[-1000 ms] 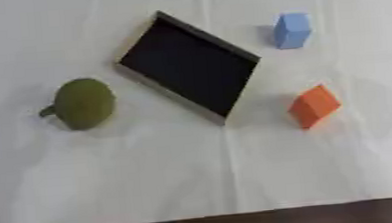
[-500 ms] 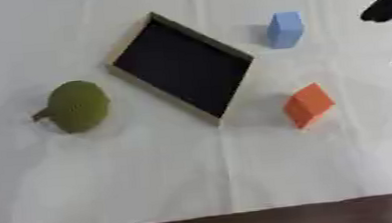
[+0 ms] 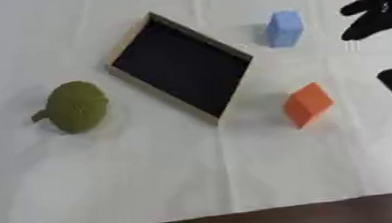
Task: Pick up objects on the table and place them in the box.
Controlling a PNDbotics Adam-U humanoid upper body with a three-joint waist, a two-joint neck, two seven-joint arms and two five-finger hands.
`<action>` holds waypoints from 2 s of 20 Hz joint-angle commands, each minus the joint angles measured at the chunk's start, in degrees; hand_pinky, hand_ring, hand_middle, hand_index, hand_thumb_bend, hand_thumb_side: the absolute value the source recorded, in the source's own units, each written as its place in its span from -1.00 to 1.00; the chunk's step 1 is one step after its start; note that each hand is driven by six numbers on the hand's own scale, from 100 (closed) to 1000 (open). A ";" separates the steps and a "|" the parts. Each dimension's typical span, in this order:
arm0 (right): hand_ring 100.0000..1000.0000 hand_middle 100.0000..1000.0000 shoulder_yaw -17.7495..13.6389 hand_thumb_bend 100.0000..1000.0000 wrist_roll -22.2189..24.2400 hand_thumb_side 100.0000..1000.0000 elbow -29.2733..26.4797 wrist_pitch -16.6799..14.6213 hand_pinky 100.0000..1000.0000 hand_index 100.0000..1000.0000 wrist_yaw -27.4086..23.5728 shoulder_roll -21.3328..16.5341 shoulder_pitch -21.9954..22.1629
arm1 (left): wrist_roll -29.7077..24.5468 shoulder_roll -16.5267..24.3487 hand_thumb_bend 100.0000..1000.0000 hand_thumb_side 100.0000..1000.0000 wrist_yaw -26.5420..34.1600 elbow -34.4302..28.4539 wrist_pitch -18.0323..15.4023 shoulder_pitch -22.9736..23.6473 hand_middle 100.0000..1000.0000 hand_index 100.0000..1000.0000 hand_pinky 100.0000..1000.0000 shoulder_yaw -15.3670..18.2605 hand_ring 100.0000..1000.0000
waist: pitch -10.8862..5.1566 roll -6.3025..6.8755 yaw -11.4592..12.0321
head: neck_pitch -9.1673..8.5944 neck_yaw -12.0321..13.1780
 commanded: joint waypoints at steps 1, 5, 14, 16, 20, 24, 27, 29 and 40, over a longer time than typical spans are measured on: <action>0.96 0.51 0.41 -1.00 1.01 -0.61 0.50 0.83 0.98 0.81 0.15 -1.53 -1.24 | -0.19 1.48 -1.00 0.08 0.16 -0.96 0.00 -0.70 0.47 0.64 0.29 0.07 0.39 | -0.94 0.17 0.07 | -0.47 -0.20; 0.99 0.47 2.18 -1.00 2.67 -0.44 1.48 1.91 1.00 0.81 0.41 -0.91 -2.42 | -0.35 1.35 -1.00 0.09 0.25 -0.96 0.12 -0.70 0.47 0.64 0.29 -0.05 0.39 | -0.78 0.09 0.28 | -0.41 -0.34; 1.00 0.48 4.58 -1.00 8.43 -0.59 3.92 6.70 1.00 0.78 -3.69 0.27 -4.84 | -0.84 0.93 -1.00 0.11 0.34 -0.96 0.47 -0.69 0.46 0.64 0.29 -0.27 0.39 | -0.50 -0.10 0.61 | -0.33 -0.52; 1.00 0.47 4.71 -1.00 8.75 -0.69 4.21 7.51 1.00 0.77 -3.25 0.53 -5.35 | -0.92 0.83 -1.00 0.12 0.43 -0.96 0.53 -0.66 0.47 0.64 0.29 -0.31 0.39 | -0.49 -0.13 0.64 | -0.33 -0.52; 1.00 0.49 5.00 -1.00 8.27 -0.82 4.94 8.79 1.00 0.80 -1.28 1.04 -6.15 | -1.02 0.71 -1.00 0.12 0.57 -0.96 0.61 -0.66 0.47 0.64 0.29 -0.36 0.39 | -0.45 -0.17 0.70 | -0.33 -0.58; 1.00 0.53 5.30 -1.00 7.40 -0.90 5.29 8.84 1.00 0.85 1.73 1.27 -6.41 | -1.13 0.61 -1.00 0.12 0.66 -0.96 0.69 -0.63 0.47 0.64 0.29 -0.42 0.39 | -0.43 -0.23 0.74 | -0.34 -0.62; 1.00 0.53 5.49 -1.00 6.94 -0.91 5.69 8.64 1.00 0.85 3.29 1.42 -6.33 | -1.20 0.52 -1.00 0.12 0.73 -0.96 0.77 -0.62 0.47 0.64 0.29 -0.45 0.39 | -0.42 -0.28 0.75 | -0.34 -0.60; 1.00 0.55 5.64 -1.00 6.79 -0.88 5.91 8.62 1.00 0.86 4.22 1.49 -6.33 | -1.26 0.50 -1.00 0.12 0.76 -0.96 0.79 -0.62 0.47 0.64 0.29 -0.47 0.39 | -0.42 -0.30 0.77 | -0.37 -0.58; 1.00 0.57 6.53 -1.00 6.57 -0.44 7.26 11.49 1.00 0.84 7.98 2.03 -6.50 | -1.37 0.39 -1.00 0.12 0.89 -0.96 0.90 -0.65 0.47 0.64 0.29 -0.49 0.39 | -0.30 -0.31 0.80 | -0.47 -0.56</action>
